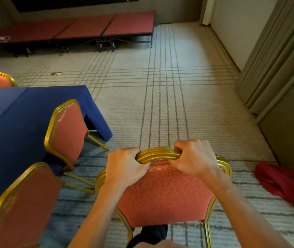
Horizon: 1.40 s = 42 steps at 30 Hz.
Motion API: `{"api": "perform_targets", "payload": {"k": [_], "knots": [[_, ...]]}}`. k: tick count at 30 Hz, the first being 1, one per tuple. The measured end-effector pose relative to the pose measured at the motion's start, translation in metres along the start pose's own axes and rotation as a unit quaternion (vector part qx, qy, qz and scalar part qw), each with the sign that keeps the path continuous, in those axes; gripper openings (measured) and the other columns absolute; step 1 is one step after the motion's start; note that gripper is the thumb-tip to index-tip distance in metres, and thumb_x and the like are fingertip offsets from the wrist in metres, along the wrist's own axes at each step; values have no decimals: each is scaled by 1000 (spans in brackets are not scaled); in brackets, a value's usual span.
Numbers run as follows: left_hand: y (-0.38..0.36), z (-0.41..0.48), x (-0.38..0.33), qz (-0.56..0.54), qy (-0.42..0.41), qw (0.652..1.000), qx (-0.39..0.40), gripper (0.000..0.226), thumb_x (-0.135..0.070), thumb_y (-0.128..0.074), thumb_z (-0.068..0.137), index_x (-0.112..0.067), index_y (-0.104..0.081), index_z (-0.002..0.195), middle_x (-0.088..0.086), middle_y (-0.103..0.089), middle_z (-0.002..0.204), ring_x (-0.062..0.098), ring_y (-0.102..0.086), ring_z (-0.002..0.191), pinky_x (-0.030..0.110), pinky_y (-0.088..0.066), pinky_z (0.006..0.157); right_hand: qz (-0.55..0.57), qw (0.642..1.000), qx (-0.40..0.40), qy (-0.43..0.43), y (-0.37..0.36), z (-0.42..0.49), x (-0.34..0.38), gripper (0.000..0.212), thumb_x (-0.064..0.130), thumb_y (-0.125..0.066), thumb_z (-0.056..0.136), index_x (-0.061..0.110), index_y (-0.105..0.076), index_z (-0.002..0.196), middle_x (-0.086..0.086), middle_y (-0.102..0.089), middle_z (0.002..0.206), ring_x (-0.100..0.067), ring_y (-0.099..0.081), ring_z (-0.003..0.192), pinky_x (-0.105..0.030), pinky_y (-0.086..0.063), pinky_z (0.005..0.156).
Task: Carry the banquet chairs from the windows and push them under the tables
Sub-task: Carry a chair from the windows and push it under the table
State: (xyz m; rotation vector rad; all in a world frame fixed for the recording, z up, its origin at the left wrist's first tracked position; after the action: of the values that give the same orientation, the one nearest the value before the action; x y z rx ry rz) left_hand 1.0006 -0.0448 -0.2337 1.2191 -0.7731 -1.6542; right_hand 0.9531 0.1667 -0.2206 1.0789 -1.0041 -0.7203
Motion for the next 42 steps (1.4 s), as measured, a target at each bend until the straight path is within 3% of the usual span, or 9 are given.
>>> {"api": "perform_targets", "payload": {"k": [4,11,15,19,23,28,35,40,42], "knots": [[-29,101,26,-9,-26,1000,8,44,-43,-72,67,-22,-38,51,-8,-41,45,10,-44,43,30,-37,45,-4,1000,-14,-18,-6,93,-26,48,58,-68,77,26,-37,58,12,-41,53,-24,-57,63,-31,-32,64],[-47,255,40,-9,-61,998,17,44,-53,-60,66,-24,-30,51,-9,-37,46,13,-48,48,33,-41,49,-12,998,-26,-50,14,224,-65,37,55,-67,78,25,-50,66,10,-50,59,-20,-54,61,-31,-37,64],[-68,340,59,-3,-67,998,16,45,-48,-63,67,-28,-26,50,-11,-32,44,7,-39,44,28,-30,46,-5,998,-35,-44,11,312,-93,41,57,-67,79,26,-46,62,10,-47,56,-18,-49,56,-31,-37,62],[-106,429,82,19,-68,997,17,48,-48,-63,68,-29,-24,50,-11,-27,44,4,-31,42,25,-22,48,16,998,-54,-20,-12,406,-131,42,55,-72,77,27,-47,59,9,-52,52,-22,-56,51,-34,-50,59],[-138,508,96,73,-45,995,44,46,-49,-63,72,-31,-26,51,-12,-29,46,12,-38,47,29,-32,50,32,999,-30,-3,-31,499,-168,47,57,-71,73,28,-38,55,8,-52,51,-23,-58,53,-36,-52,59],[-144,581,127,80,12,996,34,38,-54,-64,69,-25,-44,54,-9,-46,51,15,-47,50,29,-30,54,22,999,4,50,-35,601,-172,46,63,-66,77,27,-43,62,4,-64,62,-24,-66,65,-36,-50,65],[-151,688,183,66,24,997,-27,40,-54,-57,71,-29,-31,53,-13,-33,49,17,-48,45,25,-24,52,18,996,-5,88,-44,738,-169,44,61,-69,74,26,-45,61,3,-65,61,-25,-67,66,-33,-46,63],[-167,757,264,63,54,995,-50,41,-53,-53,73,-25,-34,51,-10,-33,47,19,-48,43,25,-25,50,-6,993,18,116,-81,848,-143,48,73,-42,71,26,-50,65,6,-62,61,-19,-64,64,-29,-40,60],[-170,787,299,75,57,993,-74,45,-56,-53,75,-24,-32,50,-7,-40,45,19,-49,42,25,-24,50,-12,992,19,126,-93,895,-127,44,69,-53,75,28,-48,63,8,-55,56,-18,-64,63,-28,-38,60]]}}
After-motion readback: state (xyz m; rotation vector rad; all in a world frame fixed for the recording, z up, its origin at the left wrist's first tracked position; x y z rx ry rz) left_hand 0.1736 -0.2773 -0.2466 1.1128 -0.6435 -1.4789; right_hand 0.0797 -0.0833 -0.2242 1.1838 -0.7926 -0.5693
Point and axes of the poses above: each hand's wrist, its own z-axis towards the middle knuckle, its own y-axis out of the back of the hand, x = y × z, the point moved 3 cm from there along z, towards the middle knuckle
